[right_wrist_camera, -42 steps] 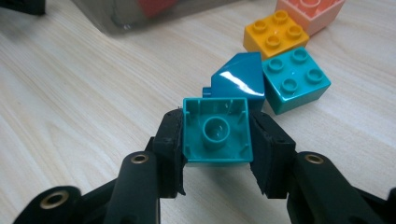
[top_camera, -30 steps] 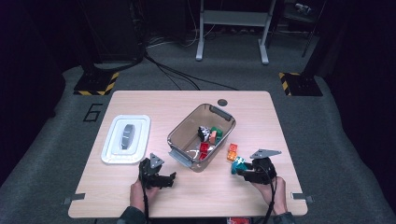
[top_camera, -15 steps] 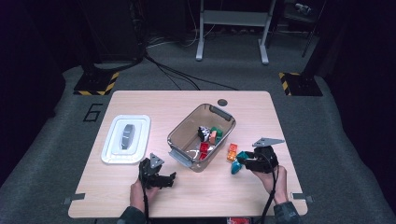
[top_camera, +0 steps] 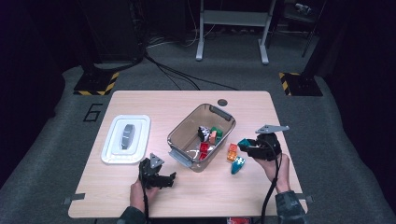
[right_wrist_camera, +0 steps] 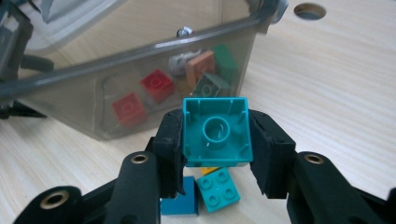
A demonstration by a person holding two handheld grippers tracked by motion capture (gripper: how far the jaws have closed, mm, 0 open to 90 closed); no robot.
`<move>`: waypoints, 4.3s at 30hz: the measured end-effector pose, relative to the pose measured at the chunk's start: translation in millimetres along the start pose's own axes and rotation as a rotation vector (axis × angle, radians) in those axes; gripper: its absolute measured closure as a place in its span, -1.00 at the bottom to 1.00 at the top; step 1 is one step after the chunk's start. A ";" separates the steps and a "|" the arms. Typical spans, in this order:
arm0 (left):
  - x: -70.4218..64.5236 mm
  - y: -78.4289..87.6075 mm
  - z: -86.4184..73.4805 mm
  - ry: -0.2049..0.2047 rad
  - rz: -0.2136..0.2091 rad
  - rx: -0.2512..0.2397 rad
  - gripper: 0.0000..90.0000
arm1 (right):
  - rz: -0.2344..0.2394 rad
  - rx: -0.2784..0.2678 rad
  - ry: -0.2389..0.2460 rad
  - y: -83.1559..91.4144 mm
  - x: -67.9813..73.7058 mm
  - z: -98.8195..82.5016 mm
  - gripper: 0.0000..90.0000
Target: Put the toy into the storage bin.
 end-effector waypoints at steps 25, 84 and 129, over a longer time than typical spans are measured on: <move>0.0 0.0 0.0 0.000 0.000 0.000 -0.88 | 0.015 -0.040 0.081 3.5 12.0 81.6 0.30; 0.0 0.0 0.0 0.001 0.000 0.000 -0.88 | 0.062 0.067 0.049 -19.4 22.2 45.9 -0.83; 0.0 0.0 0.0 0.000 0.000 0.000 -0.88 | -0.069 0.273 0.109 -63.7 29.5 -67.4 0.26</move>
Point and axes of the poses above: each handheld gripper's, and its own axes: y roughly backward along the jaws, z roughly out of its top, x roughly to its left, the point moved 4 cm from there along -y, roughly forward along the jaws, and after that the axes turned 6 degrees about z, right-handed, at the moved point
